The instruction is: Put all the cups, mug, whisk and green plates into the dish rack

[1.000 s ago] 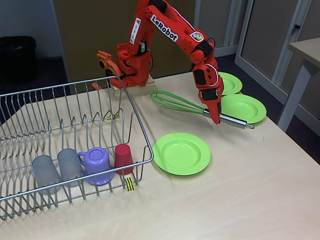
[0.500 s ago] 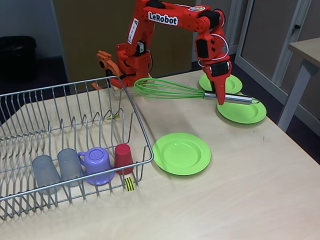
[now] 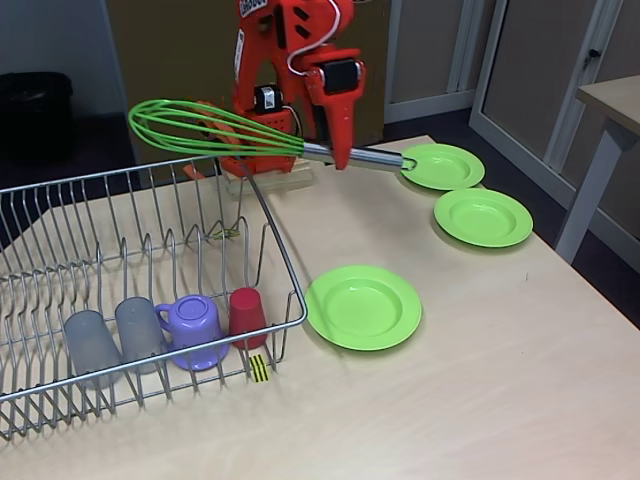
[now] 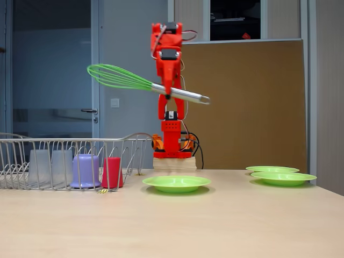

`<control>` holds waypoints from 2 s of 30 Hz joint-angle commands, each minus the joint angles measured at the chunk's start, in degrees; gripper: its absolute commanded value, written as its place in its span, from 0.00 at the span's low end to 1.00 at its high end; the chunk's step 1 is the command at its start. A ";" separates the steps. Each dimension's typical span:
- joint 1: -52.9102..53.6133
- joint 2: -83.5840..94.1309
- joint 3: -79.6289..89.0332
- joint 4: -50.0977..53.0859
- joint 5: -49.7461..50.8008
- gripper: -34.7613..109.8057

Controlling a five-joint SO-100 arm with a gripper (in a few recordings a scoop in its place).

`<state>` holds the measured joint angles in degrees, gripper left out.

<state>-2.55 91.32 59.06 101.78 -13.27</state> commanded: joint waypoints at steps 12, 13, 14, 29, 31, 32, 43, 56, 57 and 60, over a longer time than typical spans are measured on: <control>33.13 -7.29 -3.34 -1.67 -29.36 0.24; 34.01 -8.96 -3.60 -2.20 -30.32 0.24; 34.54 -10.72 -3.78 -2.64 -30.85 0.24; 36.12 -34.28 -10.99 -7.29 -34.54 0.24; 36.12 -36.21 -11.69 -7.47 -34.54 0.24; 36.12 -37.18 -12.22 -7.47 -34.54 0.24; 35.60 -45.97 -16.44 -8.26 -34.19 0.24; 34.37 -52.56 -23.03 -6.77 -33.66 0.32; 34.28 -53.00 -23.47 -6.68 -33.57 0.32; 34.01 -53.96 -24.43 -6.59 -33.49 0.33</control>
<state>31.64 36.39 36.83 94.92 -46.23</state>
